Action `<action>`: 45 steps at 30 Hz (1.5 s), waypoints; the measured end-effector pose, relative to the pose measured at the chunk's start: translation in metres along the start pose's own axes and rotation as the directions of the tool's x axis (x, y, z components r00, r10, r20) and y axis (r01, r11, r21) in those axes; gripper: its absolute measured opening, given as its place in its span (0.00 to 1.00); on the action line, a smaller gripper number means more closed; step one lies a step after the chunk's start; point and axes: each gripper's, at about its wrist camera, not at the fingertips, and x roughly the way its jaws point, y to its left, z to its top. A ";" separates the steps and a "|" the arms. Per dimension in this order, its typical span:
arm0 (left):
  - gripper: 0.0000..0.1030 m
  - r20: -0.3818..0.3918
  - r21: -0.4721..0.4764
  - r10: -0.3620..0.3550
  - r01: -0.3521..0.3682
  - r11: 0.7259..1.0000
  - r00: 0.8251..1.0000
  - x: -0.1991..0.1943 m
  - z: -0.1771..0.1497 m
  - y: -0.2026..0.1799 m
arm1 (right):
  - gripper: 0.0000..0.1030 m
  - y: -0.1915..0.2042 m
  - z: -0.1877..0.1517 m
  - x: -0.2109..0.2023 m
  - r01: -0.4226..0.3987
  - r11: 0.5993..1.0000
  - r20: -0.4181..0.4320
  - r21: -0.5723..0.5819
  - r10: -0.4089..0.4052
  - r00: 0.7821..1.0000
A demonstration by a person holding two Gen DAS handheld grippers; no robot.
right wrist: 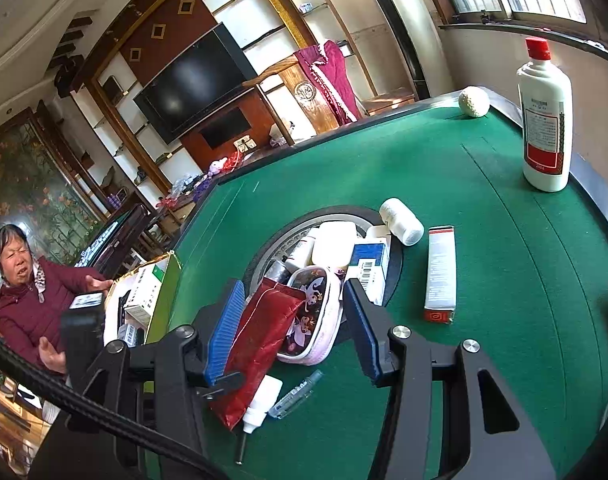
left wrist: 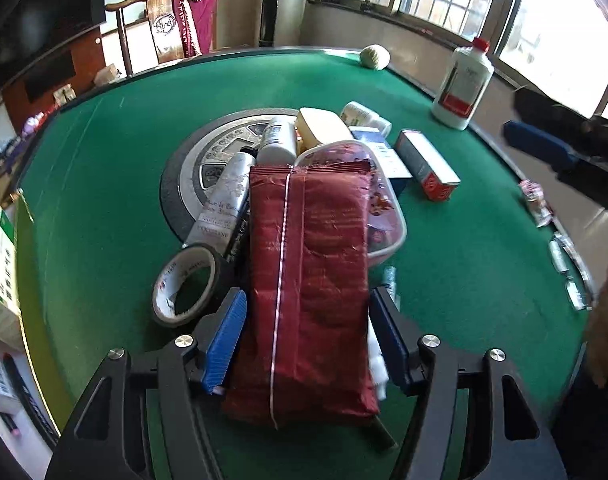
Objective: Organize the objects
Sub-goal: 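Grasp the red snack bag with the left gripper while the right gripper grasps the white medicine box, then carry the red snack bag and white medicine box toward the white tray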
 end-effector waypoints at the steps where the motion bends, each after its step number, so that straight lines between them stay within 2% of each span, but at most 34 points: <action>1: 0.56 -0.010 0.013 0.017 -0.017 1.000 1.000 0.004 0.001 -0.001 | 0.49 -0.002 0.000 -0.002 0.002 1.000 0.001 -0.001 -0.002 1.000; 4: 0.57 -0.054 0.013 0.023 -0.022 1.000 0.998 0.022 0.005 -0.004 | 0.50 -0.011 0.001 -0.006 0.012 1.000 0.009 0.002 -0.012 1.000; 6: 0.57 -0.028 0.022 0.038 -0.038 0.999 0.999 0.023 0.004 -0.008 | 0.51 -0.017 0.002 -0.006 0.023 1.000 0.009 0.009 -0.023 1.000; 8: 0.50 0.005 0.011 0.030 -0.030 0.999 1.000 0.022 0.001 -0.007 | 0.52 -0.023 0.003 -0.004 0.045 0.999 0.007 0.014 -0.045 0.999; 10: 0.44 0.032 -0.017 0.004 -0.004 1.000 0.999 0.020 -0.003 -0.001 | 0.52 -0.030 0.003 -0.001 0.081 0.996 0.001 0.025 -0.081 0.997; 13: 0.43 0.067 -0.034 -0.011 0.013 0.999 0.998 0.011 -0.010 0.004 | 0.55 -0.040 0.003 0.013 0.162 0.986 -0.048 0.026 -0.161 0.986; 16: 0.43 0.115 -0.060 -0.049 0.056 0.997 0.992 -0.009 -0.018 0.011 | 0.55 -0.049 0.000 0.032 0.243 0.970 -0.106 0.021 -0.240 0.965; 19: 0.43 0.160 -0.078 -0.093 0.107 0.991 0.983 -0.026 -0.019 0.019 | 0.55 -0.054 -0.005 0.051 0.353 0.935 -0.139 -0.023 -0.353 0.925; 22: 0.43 0.178 -0.086 -0.116 0.133 0.987 0.977 -0.032 -0.018 0.024 | 0.54 -0.057 -0.005 0.068 0.416 0.908 -0.161 -0.053 -0.419 0.894; 25: 0.43 0.180 -0.088 -0.118 0.136 0.987 0.977 -0.032 -0.015 0.026 | 0.49 -0.062 0.000 0.086 0.476 0.876 -0.182 -0.078 -0.482 0.857; 26: 0.43 0.182 -0.092 -0.117 0.135 0.987 0.976 -0.032 -0.015 0.027 | 0.42 -0.065 0.001 0.092 0.484 0.871 -0.191 -0.083 -0.490 0.850; 27: 0.43 0.185 -0.098 -0.114 0.134 0.986 0.976 -0.032 -0.015 0.028 | 0.35 -0.069 0.001 0.100 0.472 0.878 -0.205 -0.080 -0.478 0.854; 28: 0.43 0.185 -0.099 -0.113 0.133 0.986 0.976 -0.033 -0.015 0.029 | 0.23 -0.072 0.000 0.107 0.458 0.885 -0.225 -0.084 -0.465 0.856; 30: 0.43 0.190 -0.115 -0.103 0.126 0.985 0.976 -0.034 -0.016 0.033 | 0.23 -0.070 -0.001 0.105 0.470 0.877 -0.193 -0.104 -0.481 0.855; 33: 0.43 0.195 -0.127 -0.092 0.118 0.985 0.976 -0.034 -0.015 0.035 | 0.23 -0.075 -0.003 0.089 0.414 0.909 -0.177 -0.044 -0.415 0.892; 37: 0.43 0.207 -0.129 -0.086 0.114 0.985 0.975 -0.032 -0.013 0.036 | 0.23 -0.074 0.000 0.054 0.348 0.937 -0.099 0.035 -0.343 0.934; 42: 0.43 0.219 -0.138 -0.056 0.088 0.987 0.974 -0.032 -0.013 0.040 | 0.24 -0.038 -0.006 0.029 0.223 0.975 -0.026 0.020 -0.223 0.975; 45: 0.43 0.230 -0.163 -0.035 0.074 0.984 0.973 -0.033 -0.014 0.047 | 0.24 -0.009 -0.016 0.027 0.171 0.985 -0.021 -0.037 -0.172 0.985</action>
